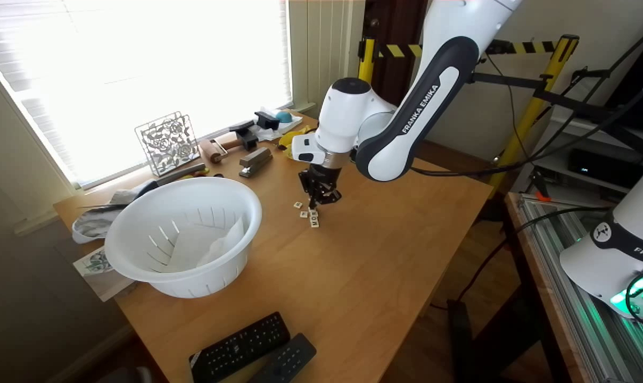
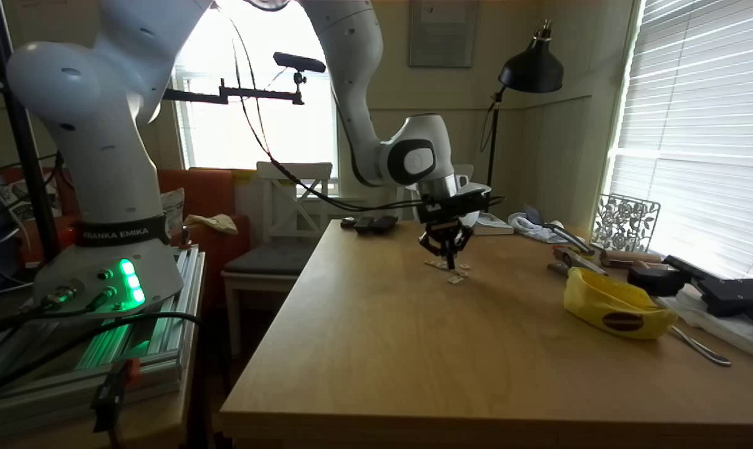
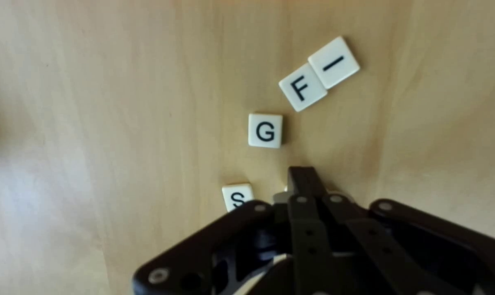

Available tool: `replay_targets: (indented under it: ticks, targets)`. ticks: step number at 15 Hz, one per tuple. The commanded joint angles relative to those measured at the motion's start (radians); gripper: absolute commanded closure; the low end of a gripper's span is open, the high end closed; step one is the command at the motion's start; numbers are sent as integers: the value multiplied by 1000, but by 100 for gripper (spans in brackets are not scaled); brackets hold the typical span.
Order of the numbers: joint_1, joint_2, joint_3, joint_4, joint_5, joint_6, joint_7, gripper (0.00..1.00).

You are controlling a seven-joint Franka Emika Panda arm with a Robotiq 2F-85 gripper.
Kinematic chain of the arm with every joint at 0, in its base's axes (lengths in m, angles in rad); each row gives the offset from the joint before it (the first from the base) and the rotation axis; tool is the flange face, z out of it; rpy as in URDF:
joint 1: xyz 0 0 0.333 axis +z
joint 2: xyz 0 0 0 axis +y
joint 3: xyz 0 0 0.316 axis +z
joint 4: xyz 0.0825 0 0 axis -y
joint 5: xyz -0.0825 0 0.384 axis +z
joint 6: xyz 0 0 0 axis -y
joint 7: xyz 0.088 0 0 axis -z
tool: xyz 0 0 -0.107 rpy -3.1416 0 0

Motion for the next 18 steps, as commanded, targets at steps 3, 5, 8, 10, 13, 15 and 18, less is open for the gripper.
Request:
replay_targets:
  ticks: [3, 5, 8, 10, 13, 15, 18]
  targets:
    - [32, -7, -49, -50, -34, 21, 20, 100]
    - [37, -10, -55, -55, -35, 21, 20, 100]
    - [45, -10, -62, -56, -35, 23, 21, 100]
    - [48, -7, -65, -54, -34, 27, 25, 100]
    - [50, -2, -67, -50, -30, 38, 32, 100]
    - [53, 1, -70, -48, -29, 47, 39, 100]
    - [54, 3, -72, -52, -28, 65, 46, 100]
